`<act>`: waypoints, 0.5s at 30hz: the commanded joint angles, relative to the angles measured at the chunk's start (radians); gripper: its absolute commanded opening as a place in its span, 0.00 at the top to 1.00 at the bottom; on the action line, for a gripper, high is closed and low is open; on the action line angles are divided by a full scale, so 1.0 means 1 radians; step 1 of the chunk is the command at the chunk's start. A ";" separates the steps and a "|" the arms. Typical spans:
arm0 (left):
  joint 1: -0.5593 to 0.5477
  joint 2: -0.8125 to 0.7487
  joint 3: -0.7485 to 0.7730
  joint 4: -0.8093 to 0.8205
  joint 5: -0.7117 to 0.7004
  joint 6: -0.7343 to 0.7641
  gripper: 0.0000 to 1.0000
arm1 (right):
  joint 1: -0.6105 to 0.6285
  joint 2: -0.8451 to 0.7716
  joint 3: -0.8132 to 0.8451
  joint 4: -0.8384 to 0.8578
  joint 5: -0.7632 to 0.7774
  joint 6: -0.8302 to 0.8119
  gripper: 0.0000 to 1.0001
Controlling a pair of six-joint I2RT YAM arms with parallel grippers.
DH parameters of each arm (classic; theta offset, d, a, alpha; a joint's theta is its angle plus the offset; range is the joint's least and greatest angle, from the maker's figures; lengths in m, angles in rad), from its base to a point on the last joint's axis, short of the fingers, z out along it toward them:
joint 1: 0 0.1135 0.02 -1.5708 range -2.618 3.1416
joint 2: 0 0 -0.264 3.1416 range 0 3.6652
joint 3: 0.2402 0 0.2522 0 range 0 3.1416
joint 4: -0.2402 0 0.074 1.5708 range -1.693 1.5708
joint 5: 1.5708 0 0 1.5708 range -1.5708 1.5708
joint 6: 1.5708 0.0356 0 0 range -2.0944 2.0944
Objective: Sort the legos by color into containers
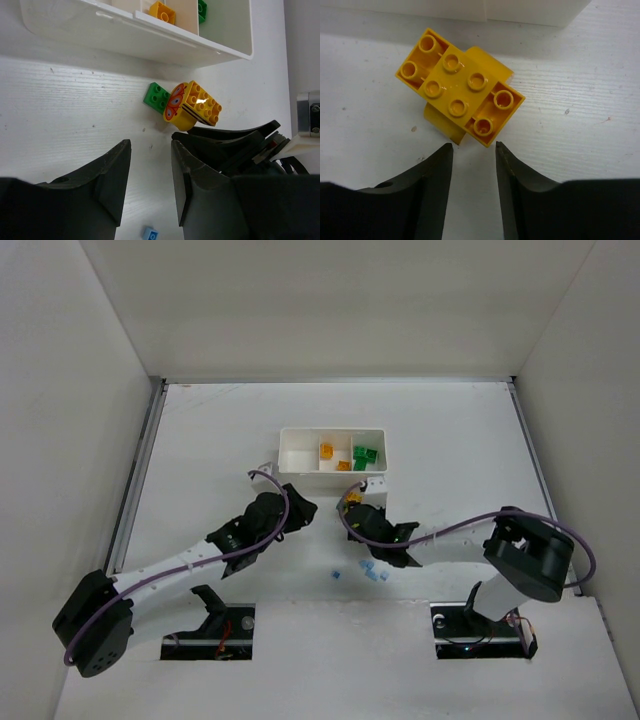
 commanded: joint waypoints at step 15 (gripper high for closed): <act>0.009 -0.019 -0.048 0.086 0.018 -0.021 0.66 | 0.120 0.062 0.091 -0.002 0.293 0.163 0.00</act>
